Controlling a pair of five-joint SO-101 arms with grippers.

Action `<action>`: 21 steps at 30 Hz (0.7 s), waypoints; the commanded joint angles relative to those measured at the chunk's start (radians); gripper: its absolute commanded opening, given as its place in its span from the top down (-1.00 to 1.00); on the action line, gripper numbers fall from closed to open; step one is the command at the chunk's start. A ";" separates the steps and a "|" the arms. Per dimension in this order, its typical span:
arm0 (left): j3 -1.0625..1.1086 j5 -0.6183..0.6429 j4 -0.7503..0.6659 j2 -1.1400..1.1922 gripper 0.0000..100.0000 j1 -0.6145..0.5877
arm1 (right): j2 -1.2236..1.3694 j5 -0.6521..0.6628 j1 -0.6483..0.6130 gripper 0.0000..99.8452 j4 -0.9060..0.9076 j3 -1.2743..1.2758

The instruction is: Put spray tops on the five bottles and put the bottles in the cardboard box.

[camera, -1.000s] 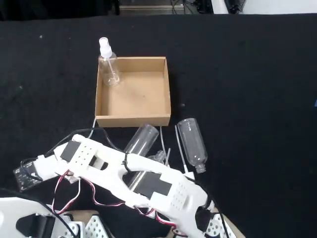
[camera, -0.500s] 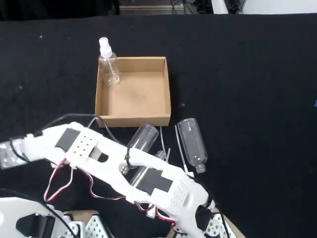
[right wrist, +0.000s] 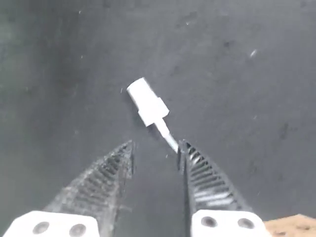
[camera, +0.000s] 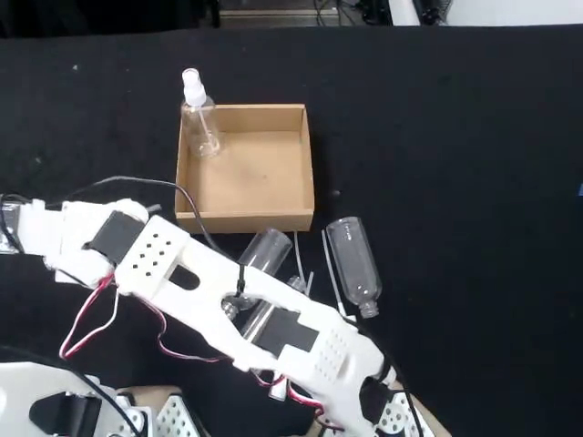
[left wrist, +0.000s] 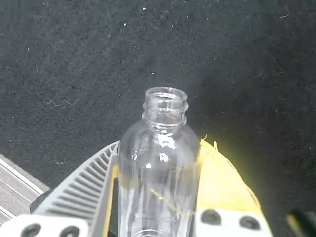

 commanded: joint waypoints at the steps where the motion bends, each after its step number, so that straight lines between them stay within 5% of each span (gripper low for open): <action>1: -0.048 0.005 0.002 -0.014 0.92 -0.012 | 0.010 0.068 0.021 0.62 -0.002 0.012; 7: -0.048 0.005 0.000 -0.014 0.92 -0.012 | 0.102 0.115 0.002 0.31 -0.103 0.038; 13: -0.048 0.005 0.002 -0.014 0.92 -0.019 | 0.206 0.115 -0.011 0.38 -0.296 0.035; 21: -0.051 0.002 0.075 -0.014 0.92 -0.022 | 0.278 0.118 -0.009 0.39 -0.279 -0.108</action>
